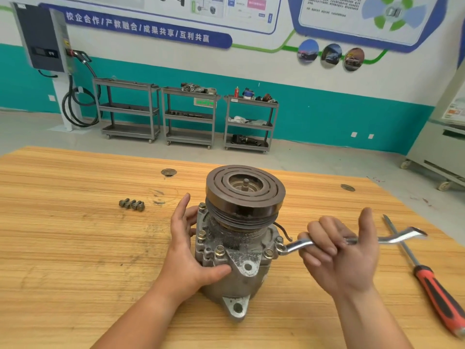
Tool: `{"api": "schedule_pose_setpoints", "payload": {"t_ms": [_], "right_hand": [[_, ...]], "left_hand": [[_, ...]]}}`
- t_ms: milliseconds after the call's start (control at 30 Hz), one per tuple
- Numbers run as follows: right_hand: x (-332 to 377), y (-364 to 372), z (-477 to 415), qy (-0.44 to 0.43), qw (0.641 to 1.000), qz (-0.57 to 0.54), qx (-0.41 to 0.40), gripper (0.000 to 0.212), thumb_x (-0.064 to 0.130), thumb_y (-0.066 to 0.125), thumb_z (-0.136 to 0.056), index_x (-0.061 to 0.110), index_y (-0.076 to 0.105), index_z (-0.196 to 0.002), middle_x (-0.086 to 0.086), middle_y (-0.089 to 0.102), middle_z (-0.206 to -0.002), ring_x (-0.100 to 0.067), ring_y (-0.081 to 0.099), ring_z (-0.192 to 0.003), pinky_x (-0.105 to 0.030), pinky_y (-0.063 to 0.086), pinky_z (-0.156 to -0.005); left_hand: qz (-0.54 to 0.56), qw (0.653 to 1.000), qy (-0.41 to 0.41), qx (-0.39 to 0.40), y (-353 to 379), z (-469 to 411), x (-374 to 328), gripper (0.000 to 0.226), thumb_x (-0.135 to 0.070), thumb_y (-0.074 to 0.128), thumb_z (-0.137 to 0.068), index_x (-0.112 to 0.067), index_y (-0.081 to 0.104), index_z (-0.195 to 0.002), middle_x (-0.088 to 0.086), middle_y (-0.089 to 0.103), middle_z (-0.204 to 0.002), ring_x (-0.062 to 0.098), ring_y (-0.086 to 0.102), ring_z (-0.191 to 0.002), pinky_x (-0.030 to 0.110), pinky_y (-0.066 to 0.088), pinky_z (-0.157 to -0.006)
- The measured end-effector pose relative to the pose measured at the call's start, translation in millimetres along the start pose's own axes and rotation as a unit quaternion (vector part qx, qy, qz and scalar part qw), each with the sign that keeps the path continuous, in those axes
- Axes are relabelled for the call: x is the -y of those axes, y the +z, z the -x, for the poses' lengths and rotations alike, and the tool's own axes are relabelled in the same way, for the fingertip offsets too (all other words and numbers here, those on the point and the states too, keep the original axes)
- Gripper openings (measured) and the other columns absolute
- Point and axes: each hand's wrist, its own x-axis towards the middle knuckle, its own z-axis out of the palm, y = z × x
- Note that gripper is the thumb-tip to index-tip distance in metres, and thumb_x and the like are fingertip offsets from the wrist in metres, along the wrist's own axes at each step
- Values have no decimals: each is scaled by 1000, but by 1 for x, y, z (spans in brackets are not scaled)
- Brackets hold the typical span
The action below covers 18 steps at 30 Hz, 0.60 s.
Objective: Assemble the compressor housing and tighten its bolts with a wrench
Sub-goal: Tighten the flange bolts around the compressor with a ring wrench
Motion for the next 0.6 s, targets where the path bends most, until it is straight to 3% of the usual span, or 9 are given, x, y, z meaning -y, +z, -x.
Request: {"api": "schedule_pose_setpoints", "payload": {"t_ms": [100, 200, 300, 467, 533, 600], "right_hand": [[0, -4, -22, 64, 996, -29, 47, 52, 54, 44, -92, 12, 35, -61, -7, 33, -58, -17, 29, -50, -27, 31, -47], [0, -9, -38, 139, 986, 22, 87, 55, 60, 44, -89, 14, 36, -60, -4, 35, -56, -12, 16, -40, -20, 26, -42], [5, -7, -46, 202, 972, 3, 116, 53, 57, 43, -91, 14, 36, -61, -3, 35, -57, -10, 10, -41, -20, 26, -43], [6, -13, -45, 232, 957, -54, 164, 51, 53, 37, -95, 13, 36, -64, -2, 36, -60, -10, 11, -44, -22, 27, -46], [6, -14, -45, 231, 958, -62, 158, 51, 56, 41, -92, 15, 36, -63, -1, 35, -59, -9, 12, -43, -22, 26, -45], [4, -12, -47, 234, 966, -28, 103, 53, 61, 51, -84, 19, 34, -57, 3, 32, -52, -7, 17, -40, -18, 23, -38]], "left_hand": [[1, 1000, -2, 0, -1, 0, 0, 123, -48, 85, -39, -65, 11, -136, -8, 39, -138, 3, 44, -127, 22, 39, -98], [1, 1000, -5, 3, -2, 0, 1, 125, -52, 86, -38, -65, 10, -136, -11, 37, -139, 2, 44, -126, 22, 39, -98], [4, 1000, -10, 3, -2, 0, 1, 127, -64, 85, -35, -64, 9, -137, -11, 37, -139, 4, 43, -127, 27, 39, -100], [11, 1000, -9, 1, -1, -1, 0, 127, -74, 82, -34, -62, 10, -138, -9, 38, -139, 7, 45, -128, 28, 39, -100], [11, 1000, -7, 0, -1, -1, 0, 127, -71, 84, -34, -63, 10, -138, -9, 38, -139, 4, 44, -127, 25, 39, -100], [5, 1000, -2, -1, -1, -1, 1, 125, -60, 86, -36, -64, 11, -136, -10, 38, -138, 1, 44, -127, 22, 38, -99]]}}
